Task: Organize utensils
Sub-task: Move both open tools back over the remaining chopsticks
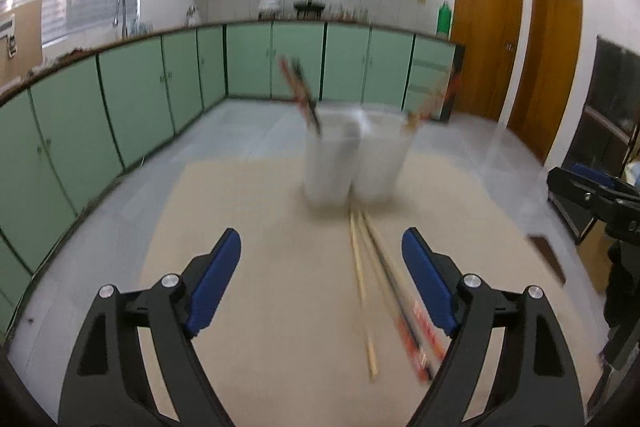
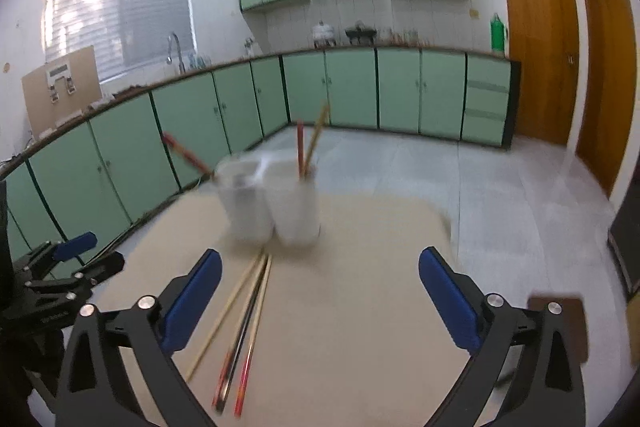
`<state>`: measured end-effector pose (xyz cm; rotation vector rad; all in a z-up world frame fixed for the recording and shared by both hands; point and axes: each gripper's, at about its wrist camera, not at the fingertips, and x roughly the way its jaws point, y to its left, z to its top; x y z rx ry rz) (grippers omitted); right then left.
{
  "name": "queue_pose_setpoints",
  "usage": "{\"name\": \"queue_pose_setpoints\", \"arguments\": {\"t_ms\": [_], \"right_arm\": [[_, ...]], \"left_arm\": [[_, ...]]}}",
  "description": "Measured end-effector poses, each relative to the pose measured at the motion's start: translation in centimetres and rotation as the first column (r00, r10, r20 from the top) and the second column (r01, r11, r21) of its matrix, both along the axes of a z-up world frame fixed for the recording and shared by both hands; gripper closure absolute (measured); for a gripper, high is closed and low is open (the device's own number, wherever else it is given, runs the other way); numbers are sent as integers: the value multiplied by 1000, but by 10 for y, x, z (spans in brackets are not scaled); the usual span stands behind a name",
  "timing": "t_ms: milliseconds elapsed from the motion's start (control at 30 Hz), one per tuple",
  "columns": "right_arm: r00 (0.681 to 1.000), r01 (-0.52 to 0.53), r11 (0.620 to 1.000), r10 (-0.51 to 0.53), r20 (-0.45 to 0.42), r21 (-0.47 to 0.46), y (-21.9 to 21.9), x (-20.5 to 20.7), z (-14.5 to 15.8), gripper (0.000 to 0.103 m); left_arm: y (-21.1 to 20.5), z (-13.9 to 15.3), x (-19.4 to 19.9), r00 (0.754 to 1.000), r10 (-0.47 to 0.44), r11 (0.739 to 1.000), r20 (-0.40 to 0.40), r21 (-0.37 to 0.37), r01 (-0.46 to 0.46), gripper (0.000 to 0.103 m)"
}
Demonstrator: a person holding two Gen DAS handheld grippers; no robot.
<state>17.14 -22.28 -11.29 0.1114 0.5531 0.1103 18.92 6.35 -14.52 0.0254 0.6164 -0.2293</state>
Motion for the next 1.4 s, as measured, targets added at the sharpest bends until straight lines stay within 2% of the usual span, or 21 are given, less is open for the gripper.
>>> {"name": "queue_pose_setpoints", "arguments": {"t_ms": [200,267,400,533,700,900,1067,1233,1333,1400], "right_arm": [[994,16,1000,-14,-112,13,16,-30,-62,6],[992,4,1000,-5,-126,-15,26,-37,-75,7],[988,-32,997,21,-154,-67,45,-45,-94,15],[980,-59,997,48,-193,-53,56,-47,-109,25],[972,-82,995,68,-226,-56,69,-48,-121,42],[960,-108,992,88,-265,-60,79,-47,-131,57],[953,-126,990,102,-286,-66,85,-44,-134,64],[953,-118,990,93,-290,-71,88,-41,-133,67],[952,-117,990,88,-292,-84,90,-40,-134,72],[952,-123,988,92,-293,-91,92,-39,-134,81]], "left_arm": [[4,-54,-20,993,28,998,-118,60,-21,23],[6,-65,-24,988,33,998,-151,61,-24,23],[10,-80,-31,982,48,996,-182,88,-32,23],[14,-85,-35,979,56,995,-196,94,-38,23],[15,-90,-40,977,60,994,-205,101,-40,22],[21,-95,-40,971,75,995,-226,88,-57,22],[23,-97,-39,969,81,995,-235,77,-65,22],[20,-97,-39,968,79,995,-238,78,-62,21],[19,-97,-38,968,77,995,-240,82,-59,21],[18,-97,-37,968,75,995,-241,81,-57,21]]}}
